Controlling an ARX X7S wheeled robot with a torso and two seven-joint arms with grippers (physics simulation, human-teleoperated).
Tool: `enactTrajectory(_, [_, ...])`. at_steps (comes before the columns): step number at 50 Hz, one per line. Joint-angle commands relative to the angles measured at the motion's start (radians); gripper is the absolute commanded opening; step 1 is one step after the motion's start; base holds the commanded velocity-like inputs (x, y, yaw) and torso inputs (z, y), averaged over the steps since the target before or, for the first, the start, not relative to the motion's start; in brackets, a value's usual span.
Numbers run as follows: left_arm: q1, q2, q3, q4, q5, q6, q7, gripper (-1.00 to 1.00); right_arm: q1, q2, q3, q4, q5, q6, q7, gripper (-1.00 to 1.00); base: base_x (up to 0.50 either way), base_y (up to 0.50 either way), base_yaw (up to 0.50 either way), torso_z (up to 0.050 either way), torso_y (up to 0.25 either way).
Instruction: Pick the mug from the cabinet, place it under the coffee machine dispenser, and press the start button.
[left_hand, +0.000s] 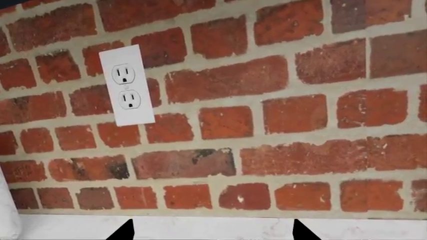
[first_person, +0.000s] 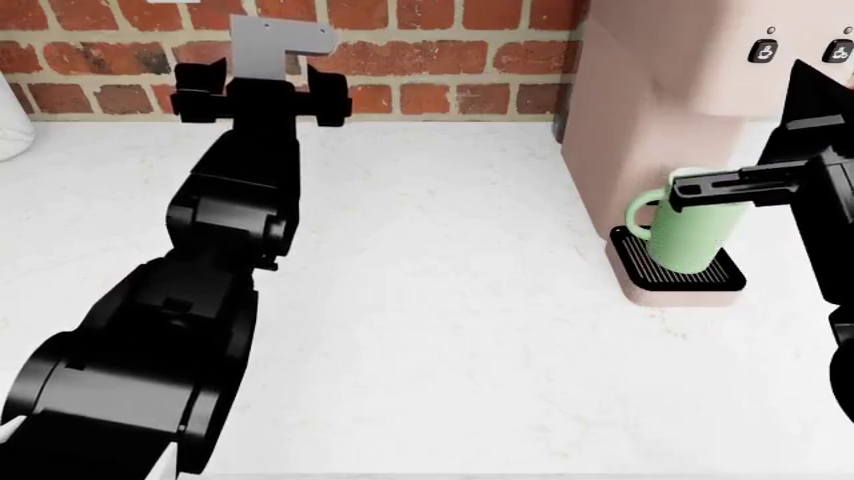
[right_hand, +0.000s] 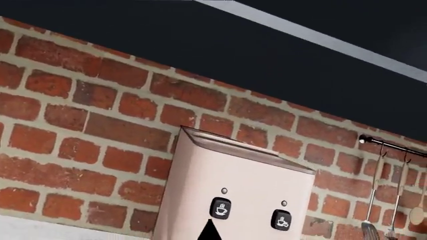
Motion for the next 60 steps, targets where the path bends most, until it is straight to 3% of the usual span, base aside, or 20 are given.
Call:
enactTrajectory(1, [0.005, 0.0, 0.008, 0.0, -0.005, 0.002, -0.002, 1.0, -0.01, -0.019, -0.037, 0.089, -0.072, -0.045, -0.048, -1.0, 0.0, 0.0, 0.0, 0.0, 0.0])
enactTrajectory(15, [0.004, 0.0, 0.011, 0.0, -0.008, 0.001, -0.002, 1.0, 0.088, -0.054, -0.097, 0.173, -0.115, -0.029, -0.087, -1.0, 0.0, 0.0, 0.0, 0.0, 0.0])
enactTrajectory(60, [0.005, -0.002, -0.027, 0.0, 0.022, -0.003, 0.006, 1.0, 0.136, -0.093, -0.133, 0.285, -0.144, -0.045, -0.131, -1.0, 0.0, 0.0, 0.0, 0.0, 0.0])
